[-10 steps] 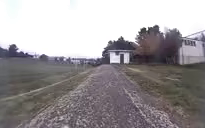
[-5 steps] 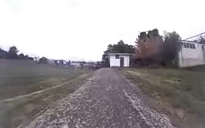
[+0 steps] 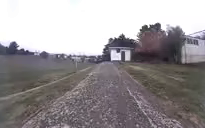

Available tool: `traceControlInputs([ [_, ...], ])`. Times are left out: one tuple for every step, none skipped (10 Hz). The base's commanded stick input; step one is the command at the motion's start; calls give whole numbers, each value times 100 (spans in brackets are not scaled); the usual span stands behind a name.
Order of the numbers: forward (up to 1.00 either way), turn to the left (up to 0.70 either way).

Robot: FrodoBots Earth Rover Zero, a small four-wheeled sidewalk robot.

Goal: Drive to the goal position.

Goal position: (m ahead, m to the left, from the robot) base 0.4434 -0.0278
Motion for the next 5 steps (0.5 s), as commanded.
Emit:
traceControlInputs([
  [60, 0],
  [60, 0],
  [60, 0],
  [60, 0],
  [60, 0],
])
